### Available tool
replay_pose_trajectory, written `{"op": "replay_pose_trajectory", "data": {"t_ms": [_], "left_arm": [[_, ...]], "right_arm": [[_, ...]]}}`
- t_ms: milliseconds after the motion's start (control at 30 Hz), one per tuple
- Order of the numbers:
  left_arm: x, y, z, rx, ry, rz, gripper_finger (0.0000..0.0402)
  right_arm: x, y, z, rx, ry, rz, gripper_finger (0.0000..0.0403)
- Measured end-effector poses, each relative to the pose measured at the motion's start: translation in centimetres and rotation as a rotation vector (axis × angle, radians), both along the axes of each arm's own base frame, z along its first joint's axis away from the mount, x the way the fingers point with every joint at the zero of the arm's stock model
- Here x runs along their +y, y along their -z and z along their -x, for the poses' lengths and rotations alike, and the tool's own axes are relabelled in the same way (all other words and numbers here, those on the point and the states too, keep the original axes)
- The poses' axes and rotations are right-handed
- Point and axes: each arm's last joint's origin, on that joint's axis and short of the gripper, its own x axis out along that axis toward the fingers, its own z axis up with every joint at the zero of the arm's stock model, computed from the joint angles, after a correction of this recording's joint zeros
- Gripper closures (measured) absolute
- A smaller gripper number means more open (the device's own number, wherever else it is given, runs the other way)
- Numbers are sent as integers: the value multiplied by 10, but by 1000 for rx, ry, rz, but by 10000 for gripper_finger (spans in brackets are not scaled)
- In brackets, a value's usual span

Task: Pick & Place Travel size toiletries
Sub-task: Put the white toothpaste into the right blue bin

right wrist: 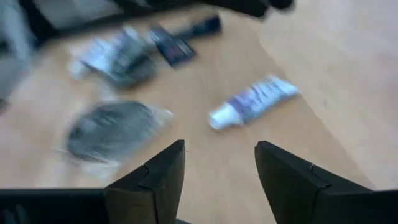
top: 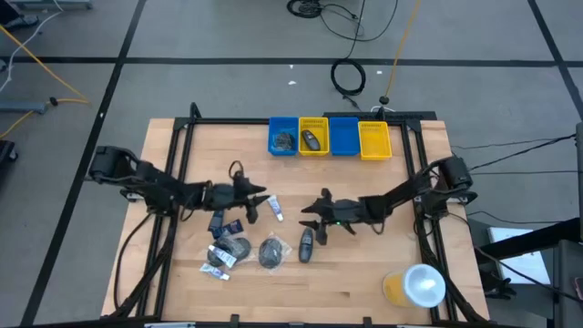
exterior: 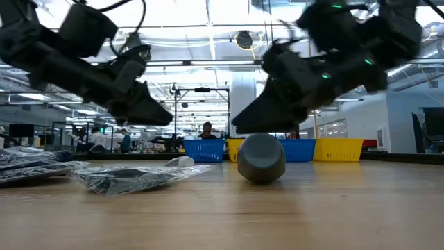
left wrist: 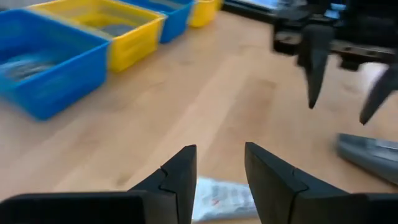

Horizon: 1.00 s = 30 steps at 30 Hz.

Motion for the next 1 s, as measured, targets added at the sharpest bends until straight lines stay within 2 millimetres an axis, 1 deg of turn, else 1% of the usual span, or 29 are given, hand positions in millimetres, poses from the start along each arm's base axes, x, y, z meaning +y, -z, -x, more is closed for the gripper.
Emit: {"op": "replay_pose_trajectory", "data": {"t_ms": [67,133,233,333,400,467,533,667,800,900,1000], "left_arm": [[-5,5,3,10,-62,-10,271],[-7,10,7,29,-108,-25,269],[-7,20,10,61,-173,-26,270],[-7,29,11,79,-228,0,272],[-7,34,11,85,-255,18,275],[-8,40,11,93,-269,29,275],[-10,46,12,121,-264,24,275],[-14,52,12,135,-270,26,275],[-17,53,12,122,-267,37,275],[-20,52,12,114,-254,39,275],[-22,52,12,114,-246,38,275]], "right_arm": [[-3,-9,-13,93,16,14,198],[-4,-20,-26,144,17,17,185],[-5,-29,-49,136,-13,-12,159],[-3,-25,-62,165,-16,-28,130],[-2,-19,-77,141,24,-35,114],[-2,-10,-82,174,87,-18,104],[-2,-1,-92,167,127,-13,102],[-2,14,-100,186,180,-32,114],[-2,27,-102,202,221,-27,138],[-3,27,-102,207,233,-10,168],[-3,29,-101,219,235,29,210]]}}
